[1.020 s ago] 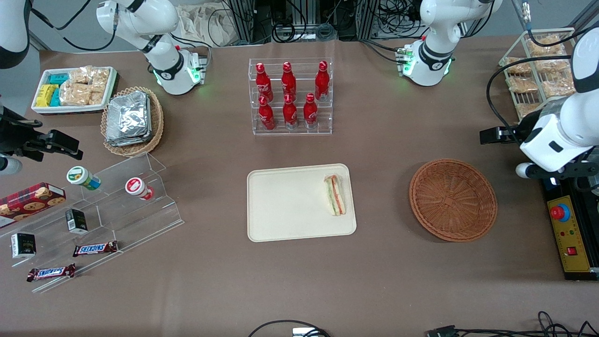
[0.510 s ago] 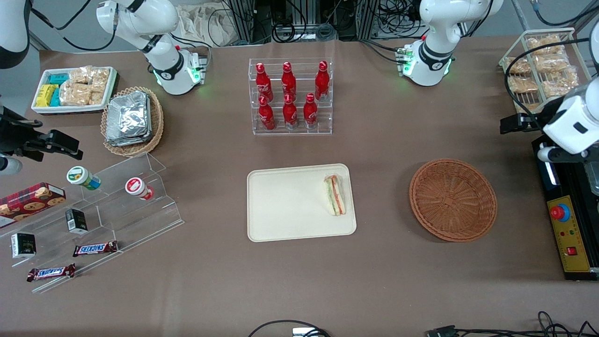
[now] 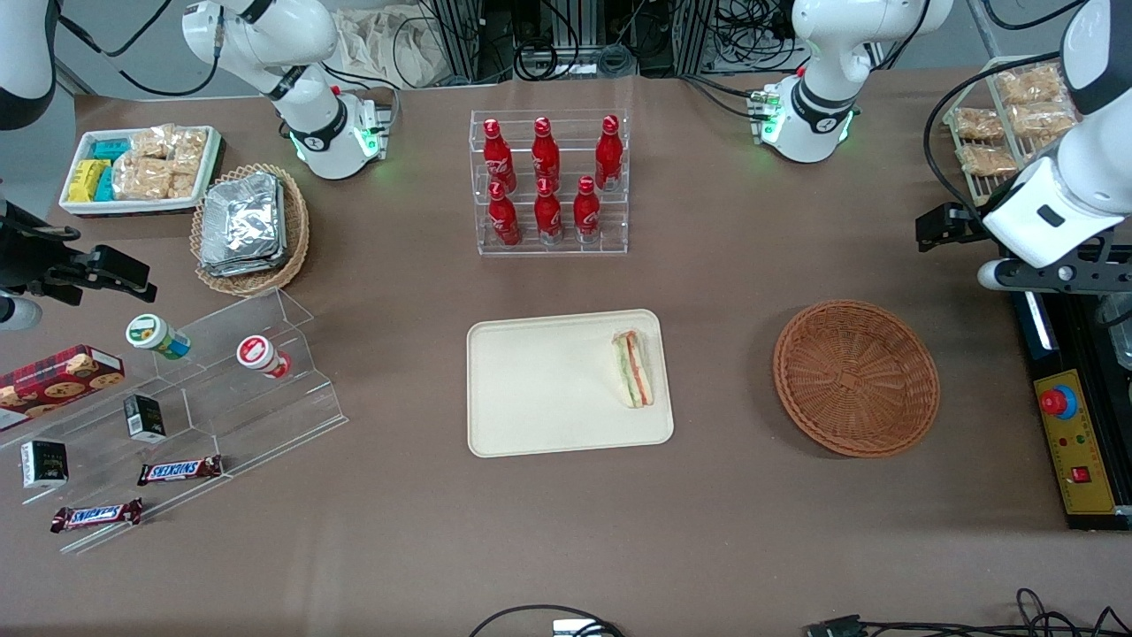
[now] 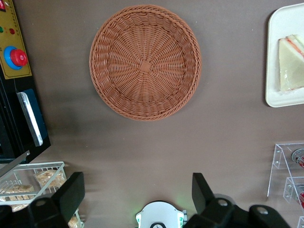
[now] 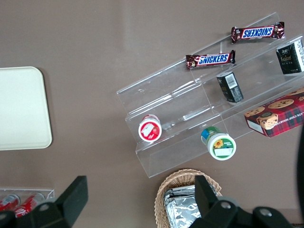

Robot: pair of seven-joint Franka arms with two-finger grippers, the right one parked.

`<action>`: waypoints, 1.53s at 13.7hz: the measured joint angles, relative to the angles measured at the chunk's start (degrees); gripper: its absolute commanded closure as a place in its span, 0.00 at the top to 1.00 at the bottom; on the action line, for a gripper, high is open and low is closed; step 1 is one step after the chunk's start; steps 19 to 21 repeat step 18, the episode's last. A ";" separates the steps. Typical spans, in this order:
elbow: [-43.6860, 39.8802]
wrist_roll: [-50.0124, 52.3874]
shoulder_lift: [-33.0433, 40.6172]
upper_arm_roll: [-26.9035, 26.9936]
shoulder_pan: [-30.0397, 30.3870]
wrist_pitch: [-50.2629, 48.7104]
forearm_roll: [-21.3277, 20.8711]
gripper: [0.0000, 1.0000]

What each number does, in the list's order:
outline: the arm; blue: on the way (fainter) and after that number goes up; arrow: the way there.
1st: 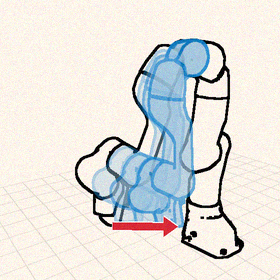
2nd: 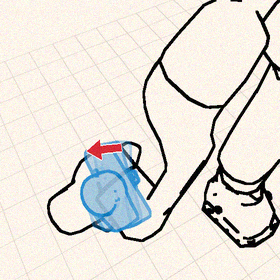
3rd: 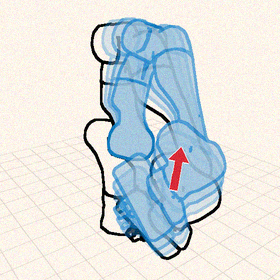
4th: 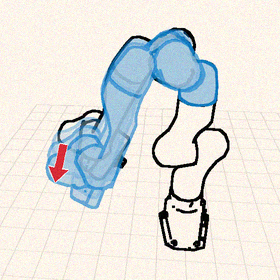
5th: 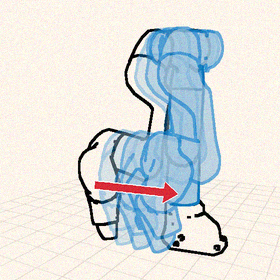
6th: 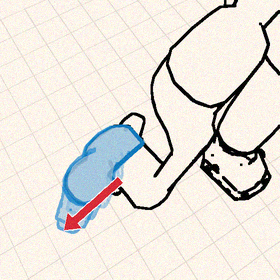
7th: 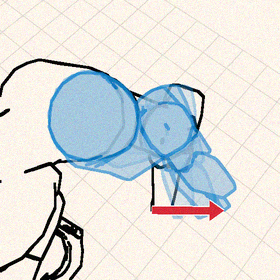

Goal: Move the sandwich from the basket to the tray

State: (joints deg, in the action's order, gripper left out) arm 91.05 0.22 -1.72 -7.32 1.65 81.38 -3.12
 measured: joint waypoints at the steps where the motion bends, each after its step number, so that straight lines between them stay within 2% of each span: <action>1: 0.19 -0.06 0.00 0.56 -0.01 0.00 0.00 1.00; 21: 0.64 -0.28 -0.03 1.69 -0.01 0.57 0.07 1.00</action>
